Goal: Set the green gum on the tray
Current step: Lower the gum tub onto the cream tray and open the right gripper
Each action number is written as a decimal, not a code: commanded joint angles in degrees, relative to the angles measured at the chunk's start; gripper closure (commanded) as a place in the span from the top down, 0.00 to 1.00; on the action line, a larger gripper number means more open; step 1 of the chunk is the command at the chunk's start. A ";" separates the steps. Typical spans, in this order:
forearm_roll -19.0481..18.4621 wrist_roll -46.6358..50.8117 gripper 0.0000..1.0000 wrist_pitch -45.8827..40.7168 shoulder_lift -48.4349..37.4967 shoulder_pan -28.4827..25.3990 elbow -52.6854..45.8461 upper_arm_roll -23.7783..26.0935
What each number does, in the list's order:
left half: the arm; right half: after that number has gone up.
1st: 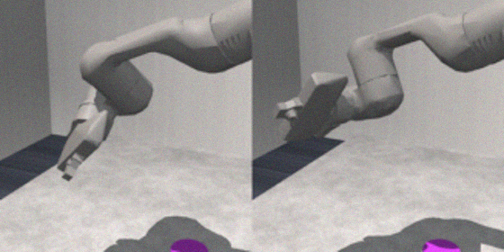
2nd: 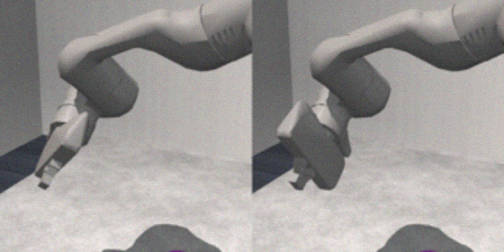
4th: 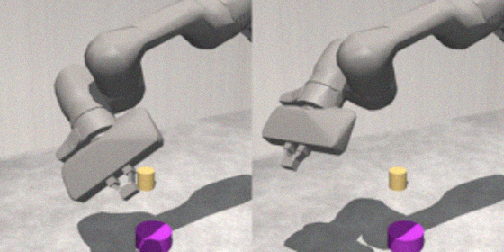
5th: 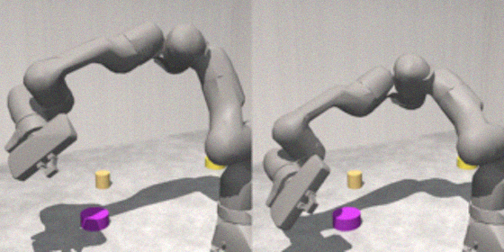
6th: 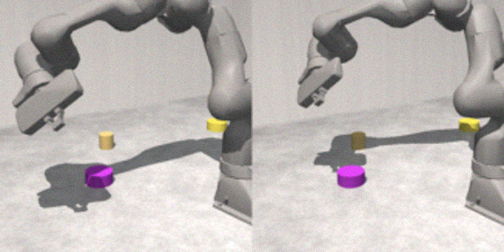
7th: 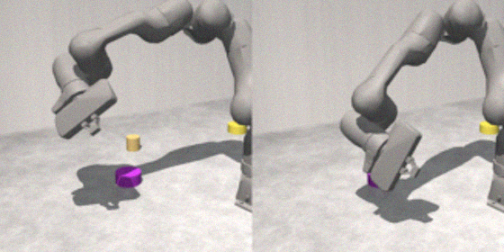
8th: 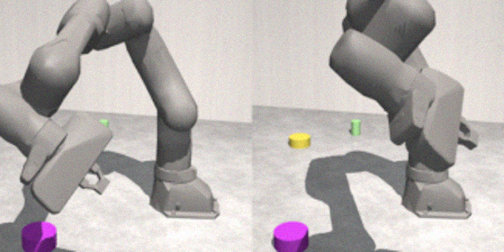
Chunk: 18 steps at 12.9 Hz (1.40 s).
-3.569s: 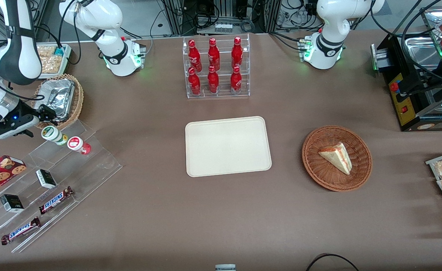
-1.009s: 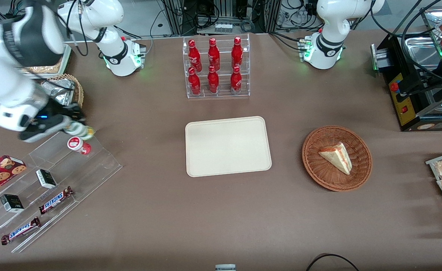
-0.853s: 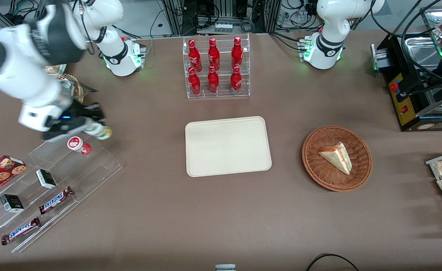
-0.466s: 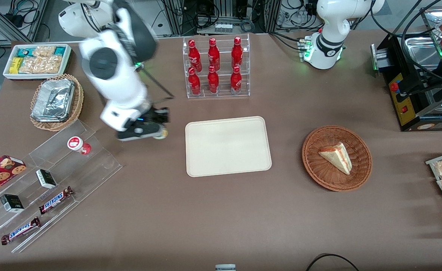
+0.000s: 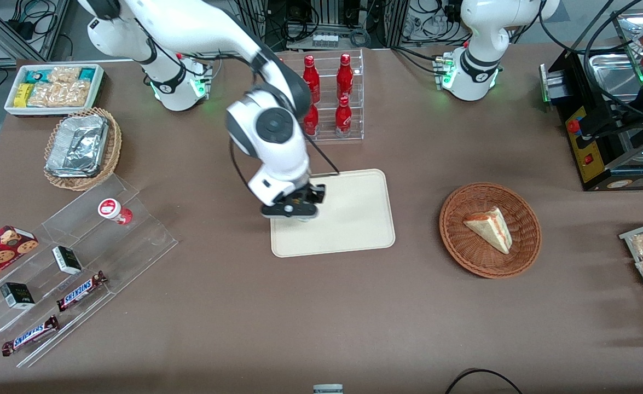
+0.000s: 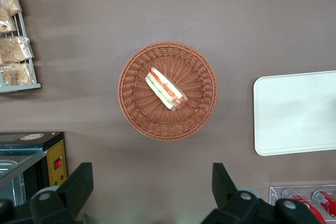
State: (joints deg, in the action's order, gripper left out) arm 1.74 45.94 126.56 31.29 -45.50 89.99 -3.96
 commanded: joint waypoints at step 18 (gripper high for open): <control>1.78 3.64 1.00 4.76 8.10 -5.39 -2.46 -0.87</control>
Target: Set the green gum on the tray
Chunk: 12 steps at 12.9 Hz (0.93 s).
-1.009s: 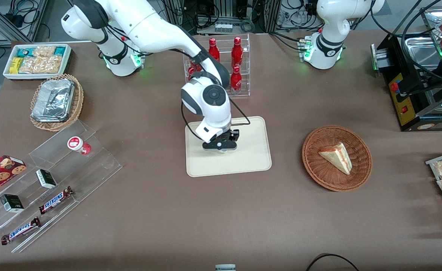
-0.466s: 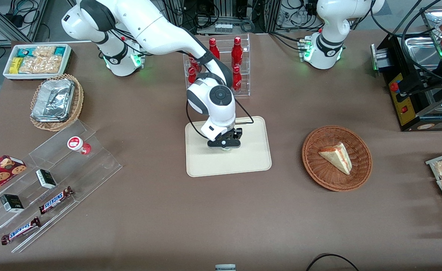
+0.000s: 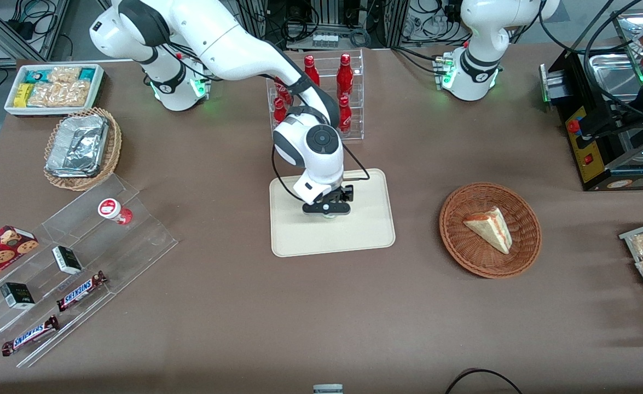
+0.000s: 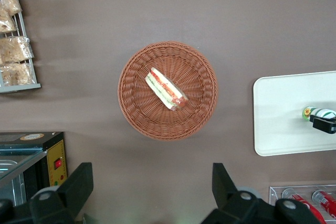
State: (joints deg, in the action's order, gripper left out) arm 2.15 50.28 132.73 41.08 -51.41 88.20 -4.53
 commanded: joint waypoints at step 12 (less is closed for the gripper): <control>1.37 -38.47 1.00 -39.72 -37.81 28.69 7.34 -0.74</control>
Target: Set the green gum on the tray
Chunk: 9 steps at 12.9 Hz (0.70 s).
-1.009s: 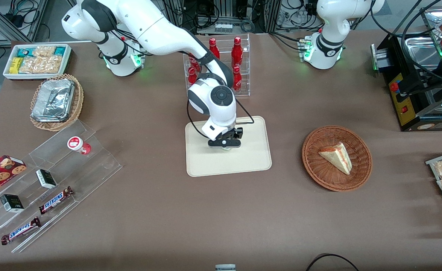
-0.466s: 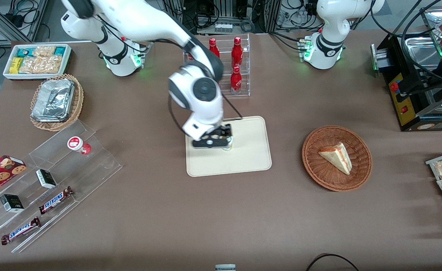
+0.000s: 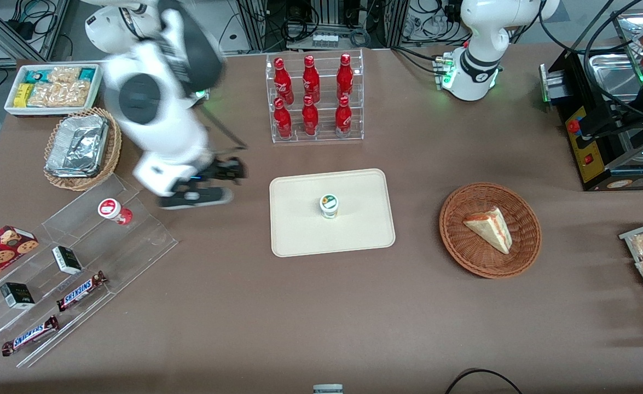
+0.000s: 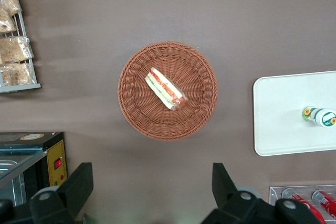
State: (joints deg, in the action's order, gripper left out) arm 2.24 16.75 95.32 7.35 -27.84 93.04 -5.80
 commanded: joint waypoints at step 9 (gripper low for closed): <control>0.40 -16.30 1.00 -10.06 -9.73 24.66 1.00 0.52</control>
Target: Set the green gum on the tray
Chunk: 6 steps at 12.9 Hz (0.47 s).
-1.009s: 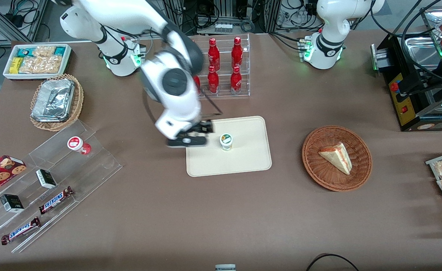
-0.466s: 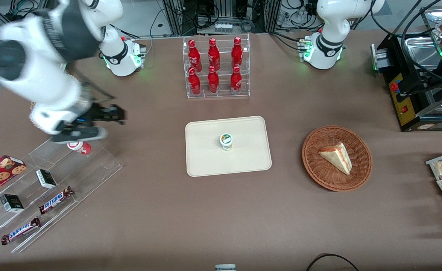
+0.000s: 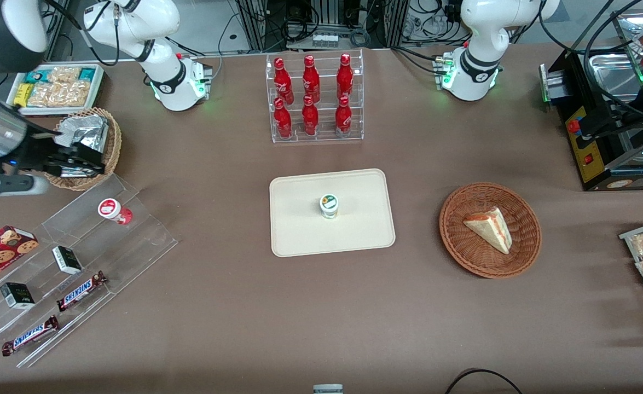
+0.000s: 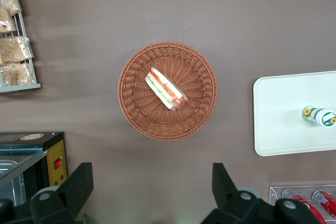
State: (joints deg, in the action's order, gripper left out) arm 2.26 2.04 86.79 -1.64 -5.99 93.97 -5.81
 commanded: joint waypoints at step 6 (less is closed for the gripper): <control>0.38 -2.30 1.00 -3.03 -3.11 6.43 -0.02 0.72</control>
State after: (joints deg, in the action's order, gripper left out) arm 2.26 0.02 84.94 -3.06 -0.21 93.94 -5.76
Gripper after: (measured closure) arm 0.000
